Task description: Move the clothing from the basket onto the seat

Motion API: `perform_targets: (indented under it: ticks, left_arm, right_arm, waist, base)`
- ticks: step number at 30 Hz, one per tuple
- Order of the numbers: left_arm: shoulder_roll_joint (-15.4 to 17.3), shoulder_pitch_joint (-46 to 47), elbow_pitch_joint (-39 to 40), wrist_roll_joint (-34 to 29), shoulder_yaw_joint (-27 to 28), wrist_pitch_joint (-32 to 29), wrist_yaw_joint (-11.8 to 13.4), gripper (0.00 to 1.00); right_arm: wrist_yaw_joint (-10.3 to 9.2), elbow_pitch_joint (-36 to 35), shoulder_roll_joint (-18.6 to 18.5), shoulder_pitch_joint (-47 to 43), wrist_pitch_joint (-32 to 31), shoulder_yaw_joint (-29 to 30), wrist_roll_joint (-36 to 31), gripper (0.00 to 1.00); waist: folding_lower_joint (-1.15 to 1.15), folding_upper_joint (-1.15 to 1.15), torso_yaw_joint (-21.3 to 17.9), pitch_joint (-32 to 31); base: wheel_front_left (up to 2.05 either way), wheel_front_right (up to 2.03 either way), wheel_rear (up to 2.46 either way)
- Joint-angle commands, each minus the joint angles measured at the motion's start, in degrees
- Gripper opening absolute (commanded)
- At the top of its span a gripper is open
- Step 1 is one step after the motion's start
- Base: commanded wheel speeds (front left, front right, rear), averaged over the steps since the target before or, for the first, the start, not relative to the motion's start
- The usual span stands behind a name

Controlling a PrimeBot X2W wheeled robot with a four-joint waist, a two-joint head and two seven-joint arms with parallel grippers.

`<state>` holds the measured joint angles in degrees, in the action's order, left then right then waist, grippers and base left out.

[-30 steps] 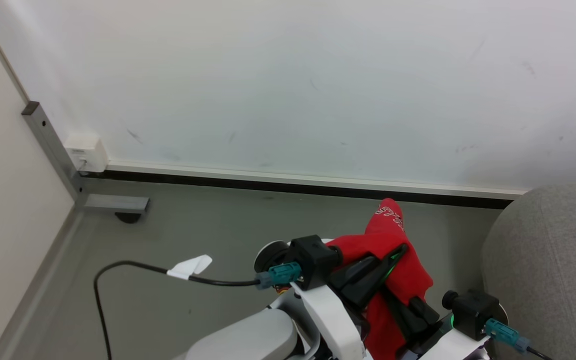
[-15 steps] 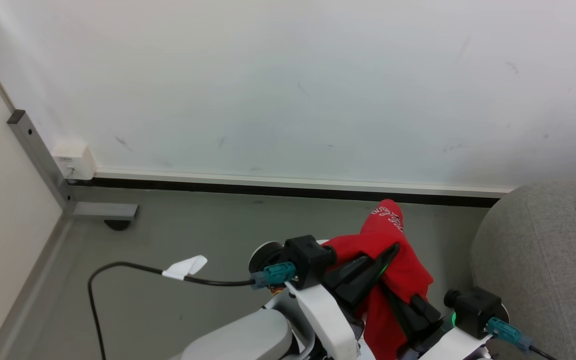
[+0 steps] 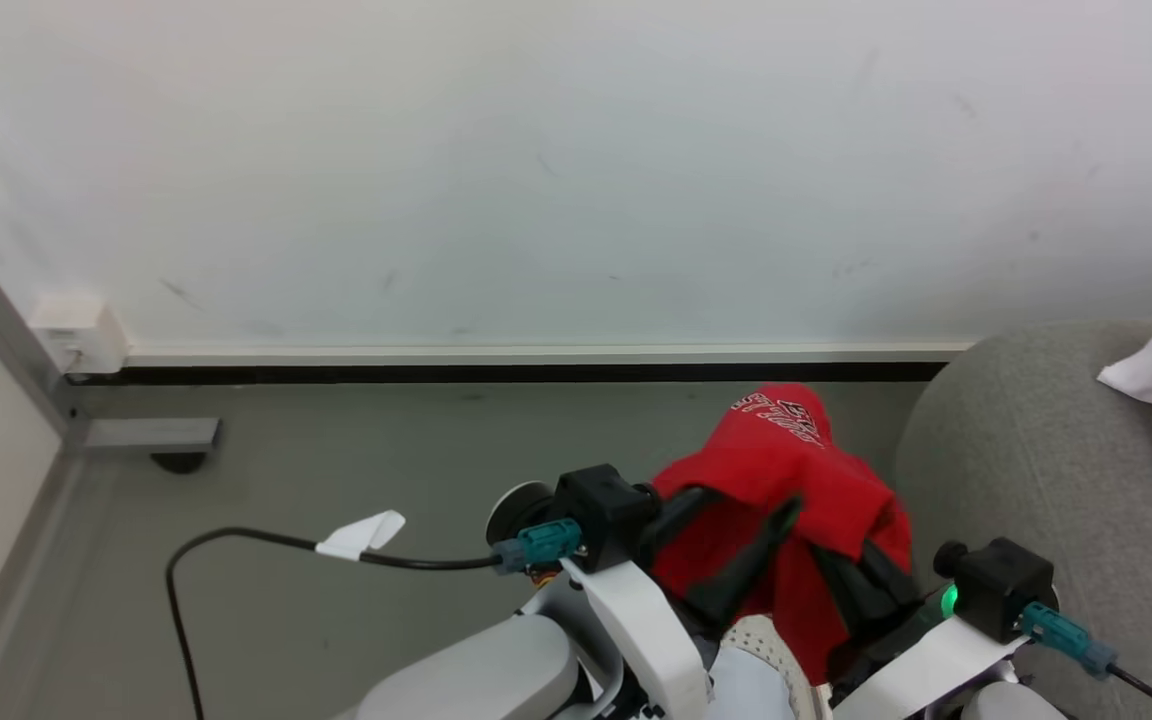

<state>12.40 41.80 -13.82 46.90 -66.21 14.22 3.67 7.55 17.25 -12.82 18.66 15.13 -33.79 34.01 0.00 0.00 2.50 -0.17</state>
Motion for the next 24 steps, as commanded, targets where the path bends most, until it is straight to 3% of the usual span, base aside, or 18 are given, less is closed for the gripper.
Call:
perform_targets:
  ticks: [1, 24]
  left_arm:
    - [0.1, -0.9, 0.0, 0.0, 0.1, 0.3, 0.3, 1.00]
    - [2.0, -1.7, 1.3, -4.3, 2.3, 0.9, 0.1, 1.00]
  right_arm:
    - [-0.13, -0.2, -0.5, 0.3, 0.0, 0.8, -0.5, 0.00]
    - [-0.13, -4.3, -3.6, -0.9, 0.0, 13.2, -2.1, 0.00]
  waist:
    - [0.00, 0.00, -1.2, 0.3]
    - [0.00, 0.00, -19.9, 3.9]
  base:
    - [0.00, 0.00, 0.00]
    - [0.00, 0.00, 0.00]
